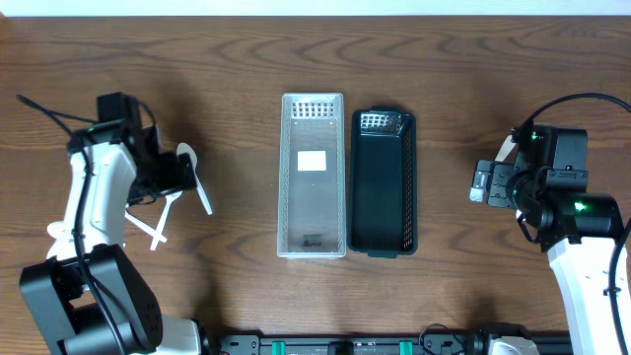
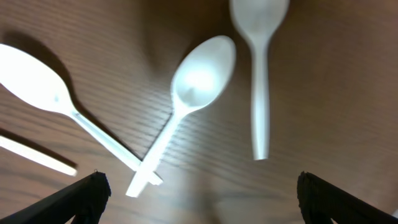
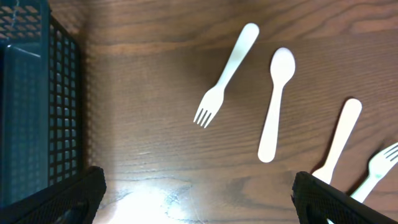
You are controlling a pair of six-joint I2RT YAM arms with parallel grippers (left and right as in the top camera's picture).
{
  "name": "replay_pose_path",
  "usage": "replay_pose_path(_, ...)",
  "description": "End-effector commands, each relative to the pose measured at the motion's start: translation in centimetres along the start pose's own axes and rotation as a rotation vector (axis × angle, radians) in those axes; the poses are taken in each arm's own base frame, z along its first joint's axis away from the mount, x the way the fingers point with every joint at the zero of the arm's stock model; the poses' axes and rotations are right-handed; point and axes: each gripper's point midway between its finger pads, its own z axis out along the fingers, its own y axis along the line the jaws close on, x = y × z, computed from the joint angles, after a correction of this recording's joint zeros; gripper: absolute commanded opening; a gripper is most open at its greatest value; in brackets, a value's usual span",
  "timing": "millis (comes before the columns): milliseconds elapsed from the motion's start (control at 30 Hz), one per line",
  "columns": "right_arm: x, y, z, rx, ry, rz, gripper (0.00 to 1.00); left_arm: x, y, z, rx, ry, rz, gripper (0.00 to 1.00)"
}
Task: Pack container
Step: 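Lower the left gripper and grasp a white spoon by its handle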
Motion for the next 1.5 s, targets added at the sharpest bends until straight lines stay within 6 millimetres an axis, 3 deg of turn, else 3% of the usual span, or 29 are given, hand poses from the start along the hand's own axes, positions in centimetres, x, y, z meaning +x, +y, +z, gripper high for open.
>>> replay_pose_path(0,-0.6,-0.9,-0.2,0.036,-0.02,0.016,0.99,-0.3,0.8,0.7,0.005,-0.012,0.169,0.98)
replay_pose_path(200,-0.8,-0.9,-0.2,0.038,-0.028,0.017,0.99,-0.2,0.8,1.7,0.001,-0.025,0.385,0.99)
replay_pose_path(633,-0.8,-0.9,-0.2,0.039,-0.028,0.018,0.99,-0.7,1.1,3.9,-0.022,-0.076,0.409,0.98)
replay_pose_path(933,-0.8,-0.9,-0.2,0.039,-0.027,0.018,0.99,0.9,1.9,6.6,-0.044,0.043,0.403,0.95)
replay_pose_path(1467,0.0,-1.0,-0.2,0.041,0.003,0.015,0.99,1.8,2.1,8.2,-0.042,0.106,0.404,0.98)
